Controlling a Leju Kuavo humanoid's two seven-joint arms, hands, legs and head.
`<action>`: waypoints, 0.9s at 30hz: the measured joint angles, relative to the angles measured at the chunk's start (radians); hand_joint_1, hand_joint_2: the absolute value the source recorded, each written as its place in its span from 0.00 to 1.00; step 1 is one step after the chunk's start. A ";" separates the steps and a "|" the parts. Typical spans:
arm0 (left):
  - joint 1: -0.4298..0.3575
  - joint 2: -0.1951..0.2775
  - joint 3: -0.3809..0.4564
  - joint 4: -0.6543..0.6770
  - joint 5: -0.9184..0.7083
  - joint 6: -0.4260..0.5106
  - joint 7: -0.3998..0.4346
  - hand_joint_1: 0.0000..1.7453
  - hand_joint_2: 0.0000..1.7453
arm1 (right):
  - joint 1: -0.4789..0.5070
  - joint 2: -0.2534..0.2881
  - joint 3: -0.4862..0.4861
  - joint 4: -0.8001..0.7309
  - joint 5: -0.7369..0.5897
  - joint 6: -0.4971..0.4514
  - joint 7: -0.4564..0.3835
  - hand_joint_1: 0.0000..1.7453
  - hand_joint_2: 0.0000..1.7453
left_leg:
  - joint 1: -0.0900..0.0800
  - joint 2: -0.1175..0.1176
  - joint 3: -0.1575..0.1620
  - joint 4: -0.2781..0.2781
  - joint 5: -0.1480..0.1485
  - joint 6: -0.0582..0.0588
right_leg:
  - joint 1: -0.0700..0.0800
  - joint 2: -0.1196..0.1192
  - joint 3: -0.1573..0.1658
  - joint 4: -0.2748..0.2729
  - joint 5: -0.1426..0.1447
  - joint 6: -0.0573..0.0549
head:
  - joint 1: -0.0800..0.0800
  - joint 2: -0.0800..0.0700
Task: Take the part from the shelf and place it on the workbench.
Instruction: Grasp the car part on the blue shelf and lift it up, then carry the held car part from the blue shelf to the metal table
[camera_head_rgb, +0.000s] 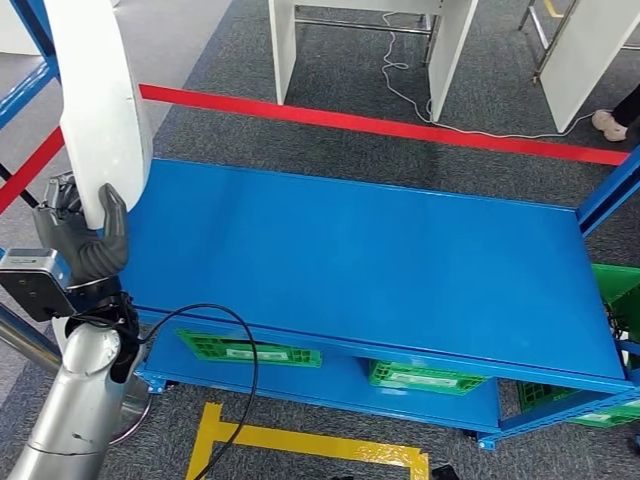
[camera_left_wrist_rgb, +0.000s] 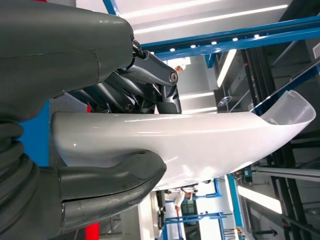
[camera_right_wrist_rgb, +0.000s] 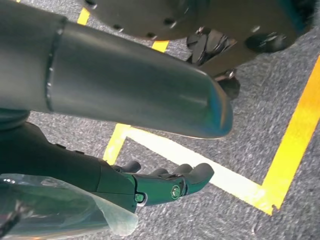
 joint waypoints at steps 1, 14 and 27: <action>0.000 -0.001 0.000 0.000 0.000 0.003 0.000 1.00 1.00 | 0.000 0.000 -0.002 0.000 0.000 0.000 0.002 0.00 0.00 | 0.000 0.000 0.000 0.001 0.000 0.000 | 0.000 0.000 0.007 -0.009 0.015 0.000 | 0.000 0.000; -0.004 0.000 -0.001 0.000 0.013 0.033 -0.010 1.00 1.00 | -0.003 0.008 -0.018 0.000 0.014 -0.004 0.009 0.00 0.00 | 0.003 -0.001 -0.098 0.244 -0.139 -0.053 | -0.002 -0.005 0.128 -0.278 0.138 -0.051 | -0.010 0.000; -0.015 0.002 0.001 0.001 0.021 0.050 -0.017 1.00 1.00 | -0.003 0.010 -0.022 0.000 0.017 -0.004 0.009 0.00 0.00 | 0.004 0.002 0.036 -0.006 -0.023 -0.007 | 0.000 -0.006 0.066 -0.207 0.103 -0.002 | -0.004 0.000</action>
